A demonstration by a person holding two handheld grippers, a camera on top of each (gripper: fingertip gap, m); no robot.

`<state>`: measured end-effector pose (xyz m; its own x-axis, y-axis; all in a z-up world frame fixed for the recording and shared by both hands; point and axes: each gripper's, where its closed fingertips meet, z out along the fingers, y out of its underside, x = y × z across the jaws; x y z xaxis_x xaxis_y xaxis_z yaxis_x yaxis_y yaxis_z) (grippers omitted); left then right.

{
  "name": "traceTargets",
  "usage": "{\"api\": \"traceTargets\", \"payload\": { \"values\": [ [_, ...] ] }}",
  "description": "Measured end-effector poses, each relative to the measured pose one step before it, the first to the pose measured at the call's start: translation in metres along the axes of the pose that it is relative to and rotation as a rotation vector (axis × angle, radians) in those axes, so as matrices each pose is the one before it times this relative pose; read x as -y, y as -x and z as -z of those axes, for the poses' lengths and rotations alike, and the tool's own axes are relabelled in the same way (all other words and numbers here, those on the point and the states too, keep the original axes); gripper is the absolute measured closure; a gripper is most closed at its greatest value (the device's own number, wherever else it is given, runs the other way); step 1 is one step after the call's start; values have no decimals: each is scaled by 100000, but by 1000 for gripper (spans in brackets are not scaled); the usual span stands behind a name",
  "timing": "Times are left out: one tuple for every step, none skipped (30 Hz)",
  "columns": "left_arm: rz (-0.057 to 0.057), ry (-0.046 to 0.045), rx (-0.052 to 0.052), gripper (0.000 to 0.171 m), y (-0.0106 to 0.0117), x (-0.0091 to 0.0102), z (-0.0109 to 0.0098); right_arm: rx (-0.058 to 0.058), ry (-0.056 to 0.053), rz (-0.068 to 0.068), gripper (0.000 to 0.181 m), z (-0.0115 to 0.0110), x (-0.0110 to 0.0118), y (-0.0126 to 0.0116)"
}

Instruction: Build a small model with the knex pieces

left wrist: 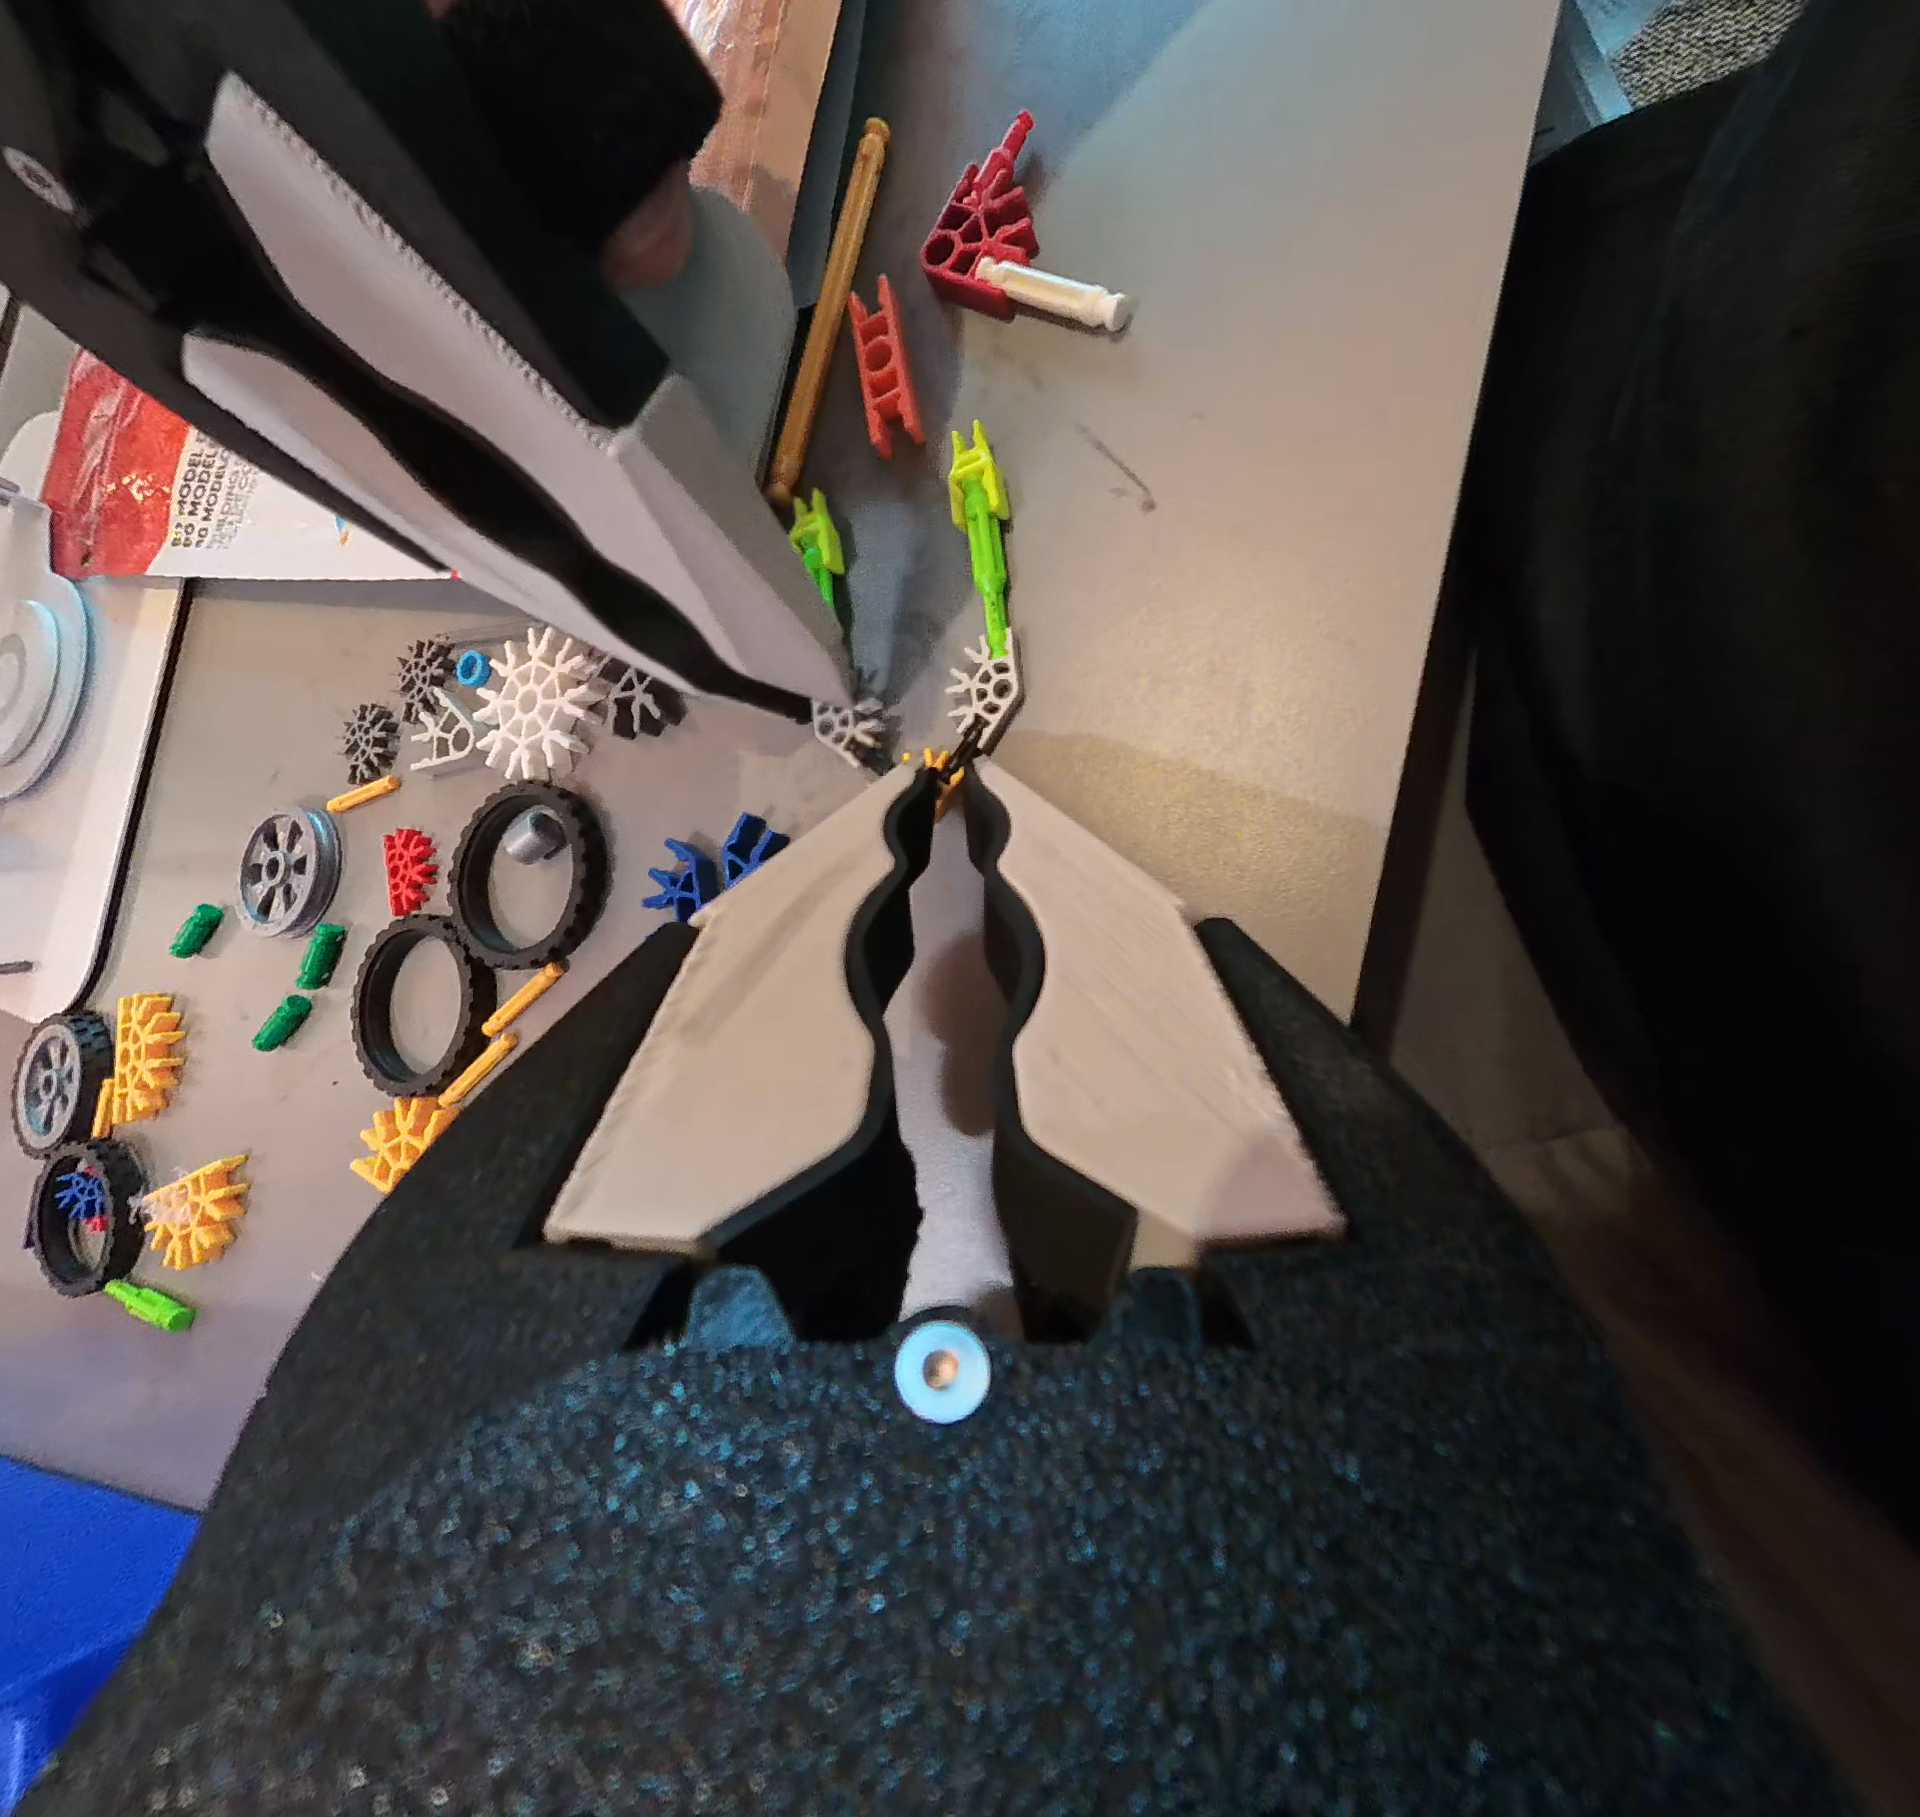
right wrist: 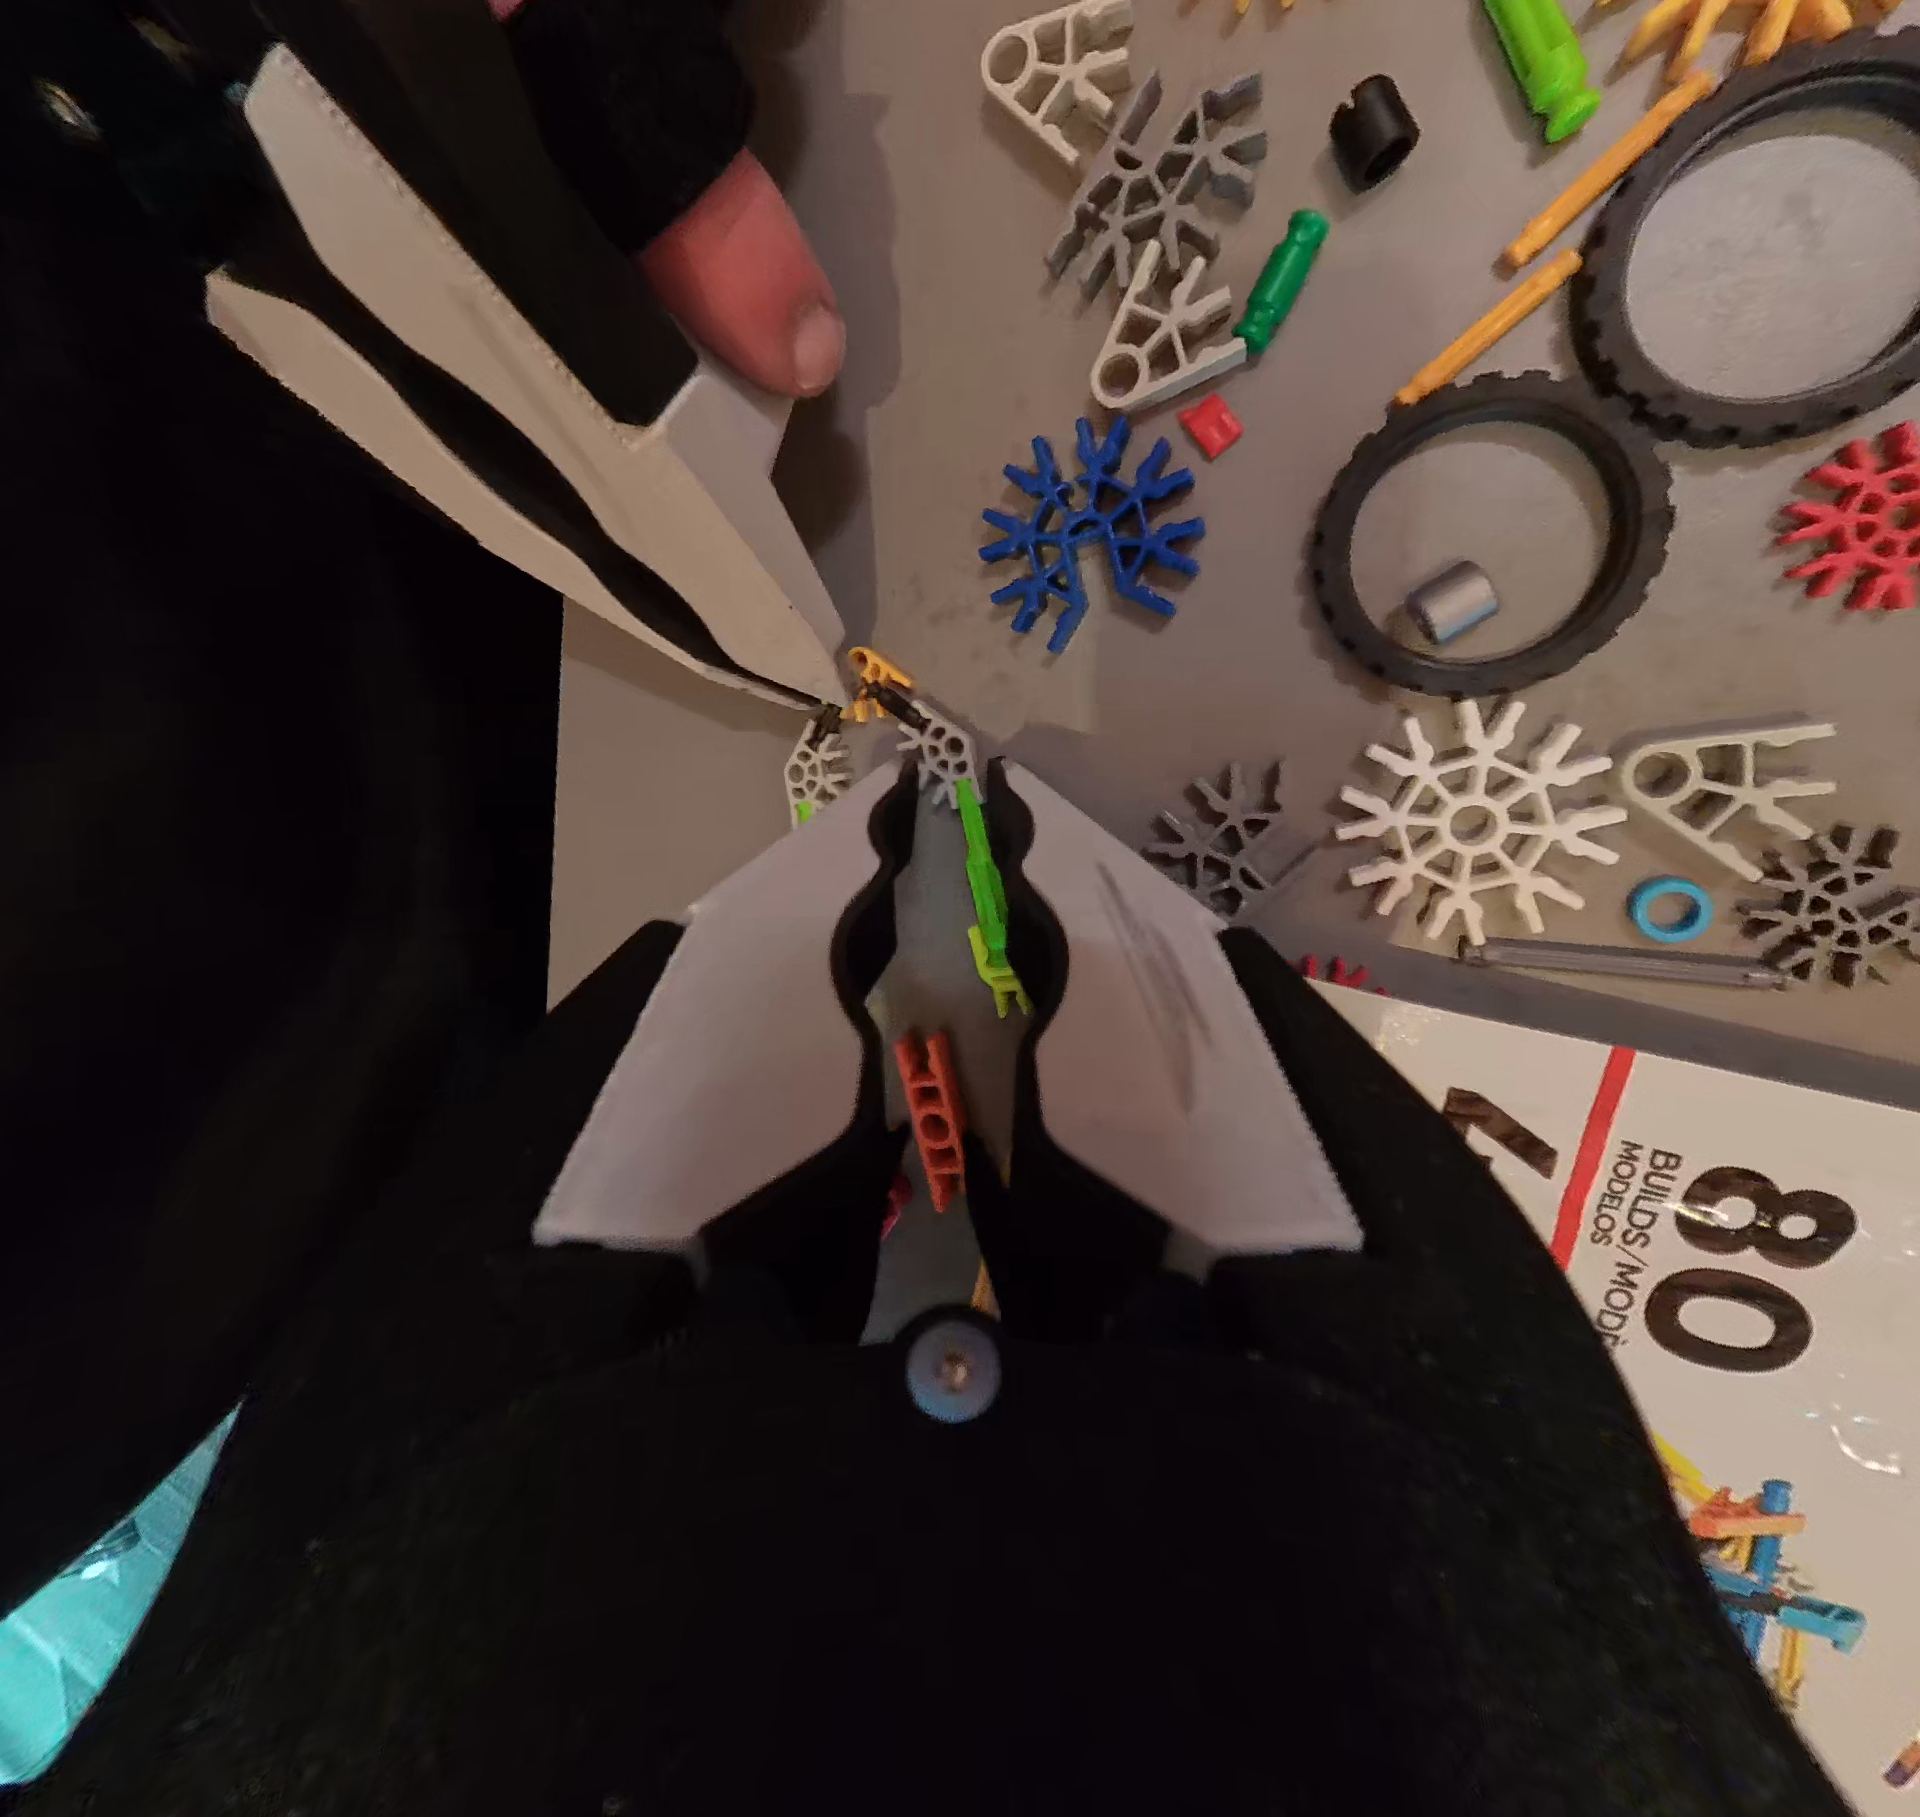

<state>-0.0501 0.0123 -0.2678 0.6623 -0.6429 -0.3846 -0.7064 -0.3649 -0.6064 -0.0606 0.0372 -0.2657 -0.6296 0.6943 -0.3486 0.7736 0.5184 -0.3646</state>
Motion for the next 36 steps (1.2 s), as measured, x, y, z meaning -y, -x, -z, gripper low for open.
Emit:
{"api": "traceTargets", "payload": {
  "values": [
    [-272, 45, 45, 168, 2, -2, -2, 131, -645, 581, 165, 81, 138, 133],
    [105, 22, -35, 168, 5, 0, 4, -665, -304, 558, 163, 98, 67, 9],
    [172, -17, -18, 168, -2, -1, -5, -1891, -511, 486, 163, 133, 127, -191],
    [104, -11, 21, 168, -4, 2, -1, -1261, -825, 617, 163, 121, 176, -83],
    [86, 53, 41, 168, -7, 0, 1, -913, -482, 1136, 164, 69, 121, 24],
    [-47, 90, 59, 168, 5, -6, 4, -2110, -422, 1732, 164, 67, 141, -83],
    [-7, 82, -9, 168, -1, -1, -3, -1419, -352, 2766, 164, 22, 139, 116],
    [-17, 49, -47, 168, 5, 3, 4, -414, -543, 2305, 165, -50, 170, 278],
    [94, 72, -113, 168, 1, -4, 1, -113, -587, 1818, 167, -130, 202, 271],
    [32, 73, -114, 168, 5, -4, 1, -1060, -643, 2684, 169, -166, 213, 133],
    [-97, 82, -42, 168, 1, -1, -3, -1322, -101, 1873, 174, -175, 107, 15],
    [-156, 108, 4, 168, -2, -1, 3, -879, 513, 733, 180, -196, 17, -50],
    [-86, 128, -1, 168, -1, 0, -3, -267, -112, 648, 181, -176, 78, -26],
    [-24, 109, 19, 168, -2, -8, 5, 9, -105, -332, 181, -175, 43, -70],
    [-87, 54, 70, 168, -4, 3, 6, 692, 659, -440, 181, -171, -107, -5],
    [71, 67, 58, 168, 10, -6, -2, 647, 652, 353, 181, -150, -119, 35],
    [142, 54, 25, 168, -7, -8, 4, 456, -175, 418, 181, -66, 8, 60],
    [0, -18, 26, 168, 4, 2, -1, 299, 10, -183, 181, -17, 3, 22],
    [148, -48, 4, 168, -10, 7, -3, -29, 204, 552, 181, 12, -8, 29],
    [118, -41, 6, 168, 6, -8, 2, -171, -260, 916, 181, 75, 69, 40],
    [66, -95, -9, 168, 1, -5, 5, 109, -763, -169, 181, 124, 156, 41],
    [153, -94, -77, 168, 2, 9, -1, 399, -1102, -337, 181, 161, 192, 55],
    [16, -11, -42, 168, 0, -5, 2, 392, -516, 128, 181, 140, 77, 75],
    [-56, 42, -4, 168, -3, 1, 0, 385, 466, 555, 181, 48, -88, 111],
    [42, 71, -36, 168, -2, -6, -2, 166, 718, 560, 181, -24, -105, 76],
    [-137, 94, -16, 168, 7, -2, -3, 227, 353, 259, 181, -93, -53, 89],
    [-113, 108, -32, 168, -6, 5, 10, 742, 594, 115, 181, -138, -88, 143],
    [-37, 66, -57, 168, 1, -5, -2, 29, 858, 443, 181, -154, -114, 48],
    [6, 33, -41, 168, 0, -1, -4, -310, -3, 181, 181, -68, 17, -43],
    [-1, 43, -34, 168, 6, 4, 3, -12, 55, -131, 181, -18, 2, -19],
    [-69, 61, -16, 168, -4, -1, 2, -73, 254, 87, 181, -25, -17, -19],
    [-21, 65, -23, 168, -2, 2, -5, -48, 220, 264, 181, -16, -3, 4],
    [42, 70, -29, 168, 0, -6, -2, -171, 269, 610, 181, -16, -21, 5],
    [-74, 43, -17, 168, -4, 1, 1, -221, 404, 550, 181, -6, -40, 2],
    [-32, 71, 20, 168, -8, 4, 0, -281, 360, 479, 181, -10, -9, 5],
    [-20, 21, -137, 168, -21, 10, 6, -476, 443, 1507, 181, -20, -34, 25]
  ]
}}
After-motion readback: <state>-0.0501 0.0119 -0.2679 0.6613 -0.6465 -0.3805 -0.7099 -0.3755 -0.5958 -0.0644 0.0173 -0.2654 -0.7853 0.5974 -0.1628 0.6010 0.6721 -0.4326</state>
